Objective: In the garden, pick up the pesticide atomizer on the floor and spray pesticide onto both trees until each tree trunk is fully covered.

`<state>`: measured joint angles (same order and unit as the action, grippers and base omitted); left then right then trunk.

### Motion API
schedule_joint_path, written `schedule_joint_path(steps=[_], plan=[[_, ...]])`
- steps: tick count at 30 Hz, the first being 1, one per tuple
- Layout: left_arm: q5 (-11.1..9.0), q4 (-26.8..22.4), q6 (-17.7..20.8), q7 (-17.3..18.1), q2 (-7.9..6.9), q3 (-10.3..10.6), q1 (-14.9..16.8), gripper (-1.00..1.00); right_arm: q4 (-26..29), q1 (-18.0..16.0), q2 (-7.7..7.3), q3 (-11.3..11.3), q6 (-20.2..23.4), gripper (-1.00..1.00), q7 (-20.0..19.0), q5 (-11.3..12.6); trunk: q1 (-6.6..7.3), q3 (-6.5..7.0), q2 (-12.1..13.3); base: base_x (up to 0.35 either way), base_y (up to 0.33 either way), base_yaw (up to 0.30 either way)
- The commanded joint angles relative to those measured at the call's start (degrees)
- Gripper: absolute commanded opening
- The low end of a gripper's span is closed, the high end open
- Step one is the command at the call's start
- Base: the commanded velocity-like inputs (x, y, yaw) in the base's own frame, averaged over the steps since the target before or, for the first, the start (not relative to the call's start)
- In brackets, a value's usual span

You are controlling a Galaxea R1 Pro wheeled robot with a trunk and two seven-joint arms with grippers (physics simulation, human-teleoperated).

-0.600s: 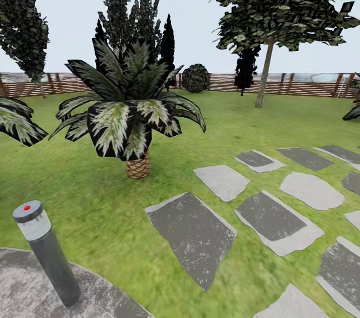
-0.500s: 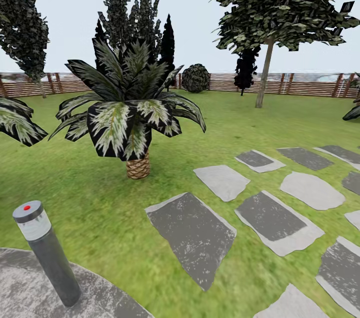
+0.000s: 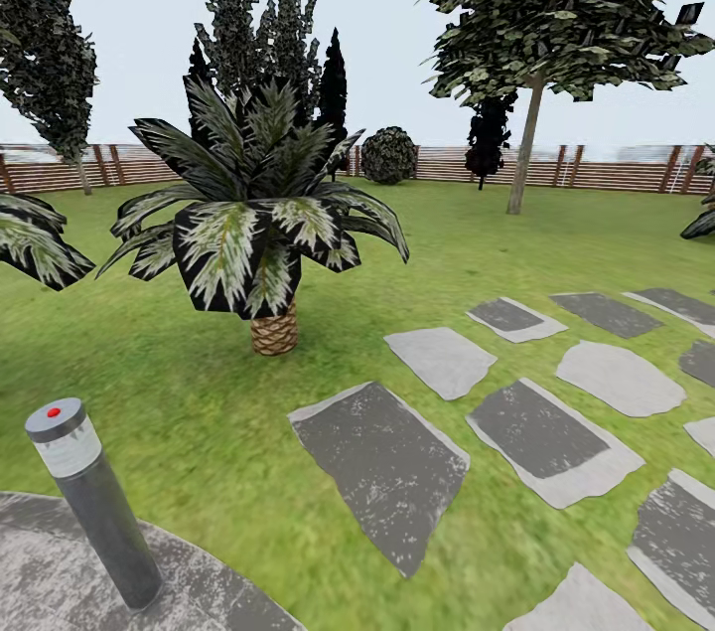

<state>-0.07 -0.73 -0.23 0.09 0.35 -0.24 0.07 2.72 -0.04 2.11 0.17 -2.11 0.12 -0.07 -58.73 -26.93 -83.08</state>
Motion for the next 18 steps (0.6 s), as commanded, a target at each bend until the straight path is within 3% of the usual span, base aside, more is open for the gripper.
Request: schedule_joint_path(steps=[1,9,10,14,18], plan=[[-0.01,-0.02,-0.33,0.00,0.07,-0.01,0.00,1.00,0.00,-0.02,0.00,0.00,-0.33,1.00,0.01,-0.01,0.00,0.00,0.00,0.000,0.000,0.000],[0.08,-0.46,-2.90,0.00,-0.15,-0.03,0.06,1.00,1.20,-0.04,-1.53,-0.10,-2.90,1.00,0.21,-0.02,0.00,0.00,0.00,0.000,0.000,0.000],[0.18,-0.44,-15.56,0.00,-0.44,-0.03,0.34,1.00,3.12,-0.05,-3.33,-0.16,-13.99,1.00,0.22,0.01,0.00,0.00,0.00,0.000,0.000,0.000],[0.11,-0.96,-15.98,-0.03,-2.25,-0.08,1.14,1.00,5.80,-0.05,-4.91,-0.24,-17.13,1.00,0.23,-0.01,0.00,0.00,0.00,0.000,0.000,0.000],[0.13,-4.57,-15.96,-0.15,-3.64,-0.11,2.34,1.00,8.99,-0.05,-6.15,-0.33,-19.66,1.00,0.23,0.00,0.00,0.00,0.00,0.000,0.000,0.000]])
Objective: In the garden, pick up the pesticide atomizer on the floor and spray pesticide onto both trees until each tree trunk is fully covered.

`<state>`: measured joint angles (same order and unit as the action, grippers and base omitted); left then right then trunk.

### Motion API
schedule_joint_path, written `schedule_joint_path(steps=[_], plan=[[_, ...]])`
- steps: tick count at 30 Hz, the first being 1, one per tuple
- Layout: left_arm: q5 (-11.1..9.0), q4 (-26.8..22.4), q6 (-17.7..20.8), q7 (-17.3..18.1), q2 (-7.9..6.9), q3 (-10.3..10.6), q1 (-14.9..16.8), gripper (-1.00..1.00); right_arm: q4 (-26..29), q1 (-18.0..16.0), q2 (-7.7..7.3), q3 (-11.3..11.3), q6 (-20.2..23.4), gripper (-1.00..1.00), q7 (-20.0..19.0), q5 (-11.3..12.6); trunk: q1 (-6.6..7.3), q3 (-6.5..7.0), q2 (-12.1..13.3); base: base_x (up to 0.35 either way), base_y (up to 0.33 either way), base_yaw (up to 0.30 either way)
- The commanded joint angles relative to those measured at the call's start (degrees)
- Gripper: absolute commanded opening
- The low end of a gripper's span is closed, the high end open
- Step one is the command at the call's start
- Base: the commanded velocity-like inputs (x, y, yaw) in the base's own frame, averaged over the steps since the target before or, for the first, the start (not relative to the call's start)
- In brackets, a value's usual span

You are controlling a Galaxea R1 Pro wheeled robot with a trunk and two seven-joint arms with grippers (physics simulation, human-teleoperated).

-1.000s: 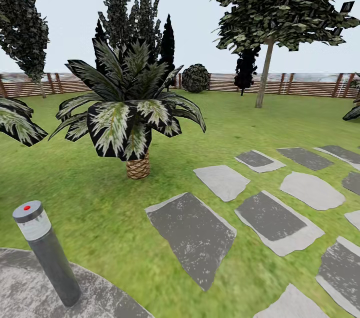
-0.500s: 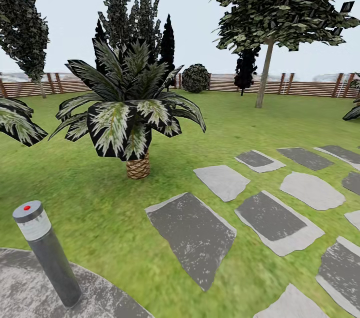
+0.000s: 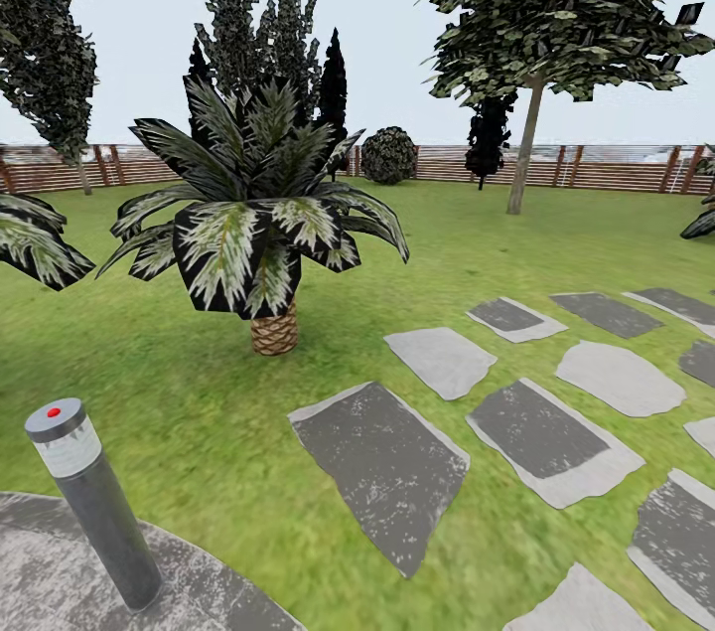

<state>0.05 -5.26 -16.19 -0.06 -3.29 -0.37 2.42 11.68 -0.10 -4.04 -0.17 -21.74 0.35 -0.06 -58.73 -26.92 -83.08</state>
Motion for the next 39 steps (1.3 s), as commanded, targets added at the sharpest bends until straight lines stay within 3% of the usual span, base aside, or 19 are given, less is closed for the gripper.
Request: schedule_joint_path(steps=[1,7,11,21,31,35,39], plan=[[0.01,-0.68,-0.01,-0.01,-0.09,0.02,0.10,1.00,0.59,0.01,-0.19,0.00,-0.40,1.00,0.00,-0.01,0.00,-0.01,0.00,0.000,0.000,0.000],[0.00,-6.84,-0.06,-0.03,-0.25,0.02,0.72,1.00,6.74,-0.07,-1.40,-0.12,-2.08,1.00,0.00,0.05,0.00,-0.01,0.00,0.000,0.000,0.000],[-0.12,-12.99,-0.14,0.06,-0.21,0.02,1.21,1.00,11.63,-0.51,-1.49,-0.14,-2.31,1.00,-0.04,0.06,0.00,-0.01,0.00,0.000,0.000,0.000],[-0.21,-22.92,-0.16,0.73,0.54,0.10,2.96,1.00,19.99,-3.54,-1.45,-0.04,-2.27,1.00,-0.54,0.19,0.00,-0.01,0.00,0.000,0.000,0.000],[-0.30,-22.16,-0.13,0.77,-0.32,-0.31,3.08,1.00,21.16,-3.93,-0.01,0.30,-2.26,1.00,-0.56,0.12,0.00,-0.01,0.00,0.000,0.000,0.000],[-0.32,-18.19,-3.22,0.82,-0.36,-0.39,2.88,1.00,21.14,-3.96,0.15,0.06,-2.11,1.00,-0.45,0.31,0.00,-0.01,0.00,0.000,0.000,-0.146],[-0.25,-17.74,-4.23,0.84,-0.39,-0.35,2.77,1.00,21.03,-3.95,0.16,0.01,-2.09,1.00,-0.30,0.36,0.00,-0.01,0.00,0.000,0.000,-0.280]])
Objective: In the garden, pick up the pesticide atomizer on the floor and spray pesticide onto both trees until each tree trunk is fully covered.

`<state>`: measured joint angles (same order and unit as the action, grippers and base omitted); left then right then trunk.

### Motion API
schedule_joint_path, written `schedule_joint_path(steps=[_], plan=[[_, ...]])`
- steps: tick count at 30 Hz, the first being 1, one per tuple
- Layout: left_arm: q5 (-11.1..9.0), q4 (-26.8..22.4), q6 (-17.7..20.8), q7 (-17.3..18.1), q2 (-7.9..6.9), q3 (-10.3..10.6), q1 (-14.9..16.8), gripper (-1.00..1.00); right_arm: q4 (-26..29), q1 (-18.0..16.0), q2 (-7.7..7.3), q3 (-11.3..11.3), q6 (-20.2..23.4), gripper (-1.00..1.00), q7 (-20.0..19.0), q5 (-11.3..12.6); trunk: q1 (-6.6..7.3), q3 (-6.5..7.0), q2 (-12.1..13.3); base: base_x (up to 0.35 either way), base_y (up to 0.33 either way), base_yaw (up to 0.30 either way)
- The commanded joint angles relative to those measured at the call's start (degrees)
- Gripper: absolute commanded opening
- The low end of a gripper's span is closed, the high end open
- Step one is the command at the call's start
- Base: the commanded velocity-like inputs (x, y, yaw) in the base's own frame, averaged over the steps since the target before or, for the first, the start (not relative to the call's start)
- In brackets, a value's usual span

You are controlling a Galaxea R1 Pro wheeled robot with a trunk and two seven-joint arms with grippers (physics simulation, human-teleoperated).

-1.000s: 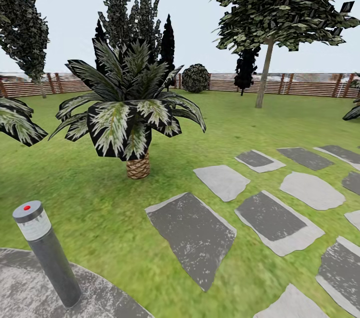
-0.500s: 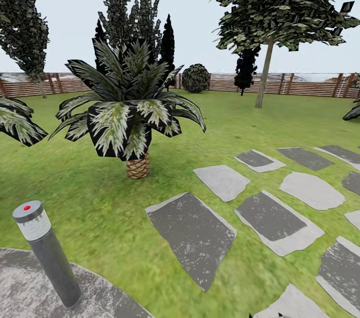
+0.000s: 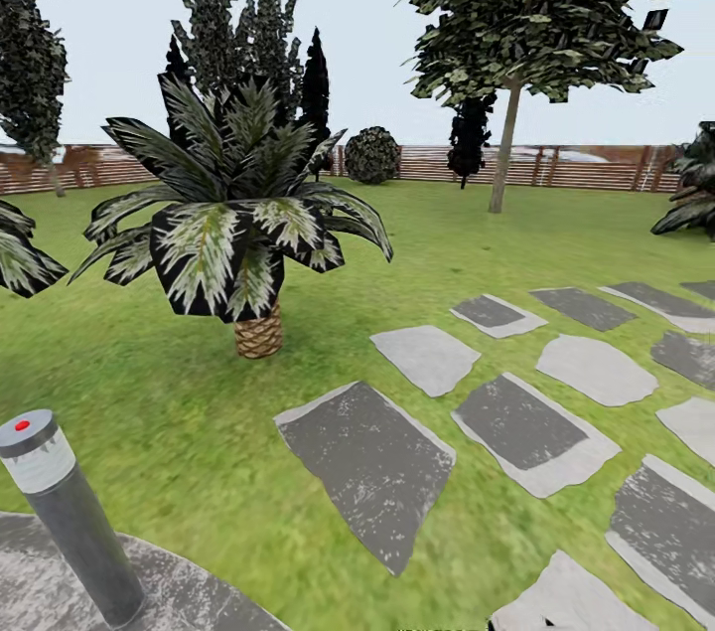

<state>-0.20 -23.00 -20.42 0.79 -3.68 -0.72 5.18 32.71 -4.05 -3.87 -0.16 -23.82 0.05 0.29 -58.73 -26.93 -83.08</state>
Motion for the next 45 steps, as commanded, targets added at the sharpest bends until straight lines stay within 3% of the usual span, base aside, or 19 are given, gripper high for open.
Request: schedule_joint_path(steps=[1,16,45], plan=[[0.01,0.03,-0.07,0.00,0.00,0.01,-0.02,1.00,0.00,0.00,0.00,0.00,0.00,1.00,0.01,0.02,0.00,0.00,0.00,0.000,0.000,-0.292],[0.02,0.15,-0.24,-0.08,-0.01,0.02,-0.09,1.00,-0.10,0.00,0.00,-0.01,0.00,1.00,0.06,0.06,0.00,0.00,0.00,0.000,0.000,-0.299],[0.11,0.15,-0.24,-0.17,-0.08,0.01,-0.09,1.00,-0.19,0.00,0.00,-0.01,0.00,1.00,0.13,-0.02,-6.37,-6.17,-11.63,0.000,0.000,-0.285]])
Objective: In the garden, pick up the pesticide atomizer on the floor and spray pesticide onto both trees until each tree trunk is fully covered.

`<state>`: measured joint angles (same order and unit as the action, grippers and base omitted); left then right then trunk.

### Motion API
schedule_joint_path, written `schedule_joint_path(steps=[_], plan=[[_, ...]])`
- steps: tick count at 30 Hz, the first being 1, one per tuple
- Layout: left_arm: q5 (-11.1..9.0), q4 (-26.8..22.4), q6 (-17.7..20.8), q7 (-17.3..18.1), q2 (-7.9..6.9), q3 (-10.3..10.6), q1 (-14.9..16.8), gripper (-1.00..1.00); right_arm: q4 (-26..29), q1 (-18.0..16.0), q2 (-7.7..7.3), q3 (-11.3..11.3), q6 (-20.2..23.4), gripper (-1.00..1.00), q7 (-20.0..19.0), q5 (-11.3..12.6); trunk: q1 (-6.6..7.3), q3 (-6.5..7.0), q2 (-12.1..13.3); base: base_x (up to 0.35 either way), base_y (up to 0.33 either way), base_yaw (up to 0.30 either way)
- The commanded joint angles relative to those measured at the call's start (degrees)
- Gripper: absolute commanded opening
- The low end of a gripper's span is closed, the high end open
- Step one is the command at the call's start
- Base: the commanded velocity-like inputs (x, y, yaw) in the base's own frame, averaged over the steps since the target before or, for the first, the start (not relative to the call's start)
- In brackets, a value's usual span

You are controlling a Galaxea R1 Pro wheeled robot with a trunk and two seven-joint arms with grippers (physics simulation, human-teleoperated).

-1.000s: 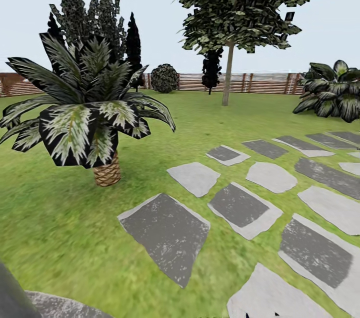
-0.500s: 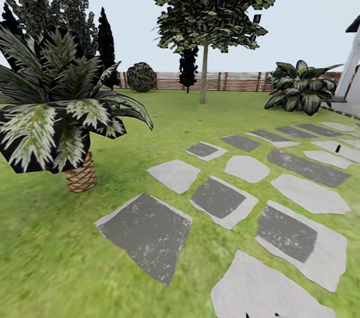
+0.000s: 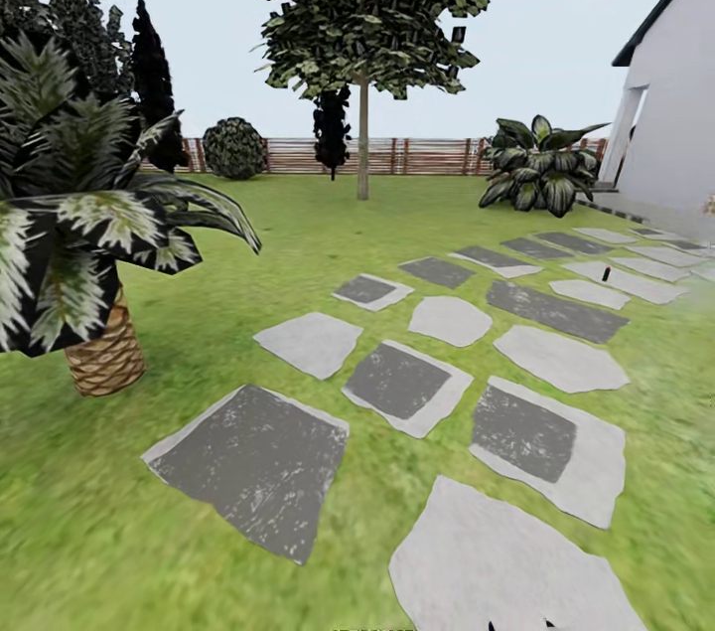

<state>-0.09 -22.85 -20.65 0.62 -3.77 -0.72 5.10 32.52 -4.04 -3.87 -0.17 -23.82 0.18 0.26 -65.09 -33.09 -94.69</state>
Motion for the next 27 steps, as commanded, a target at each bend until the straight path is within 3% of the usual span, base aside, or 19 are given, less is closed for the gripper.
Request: schedule_joint_path(steps=[1,27], plan=[[0.00,0.00,0.00,0.00,0.01,0.01,0.00,1.00,0.00,-0.02,0.00,0.00,0.00,1.00,0.00,0.00,-0.23,-0.24,-0.42,0.000,0.000,-0.259],[0.00,0.00,0.00,-0.12,0.00,0.01,0.07,1.00,-0.02,0.00,0.00,0.00,-0.01,1.00,0.00,0.00,-5.94,-6.43,-10.85,0.000,0.000,-0.248]])
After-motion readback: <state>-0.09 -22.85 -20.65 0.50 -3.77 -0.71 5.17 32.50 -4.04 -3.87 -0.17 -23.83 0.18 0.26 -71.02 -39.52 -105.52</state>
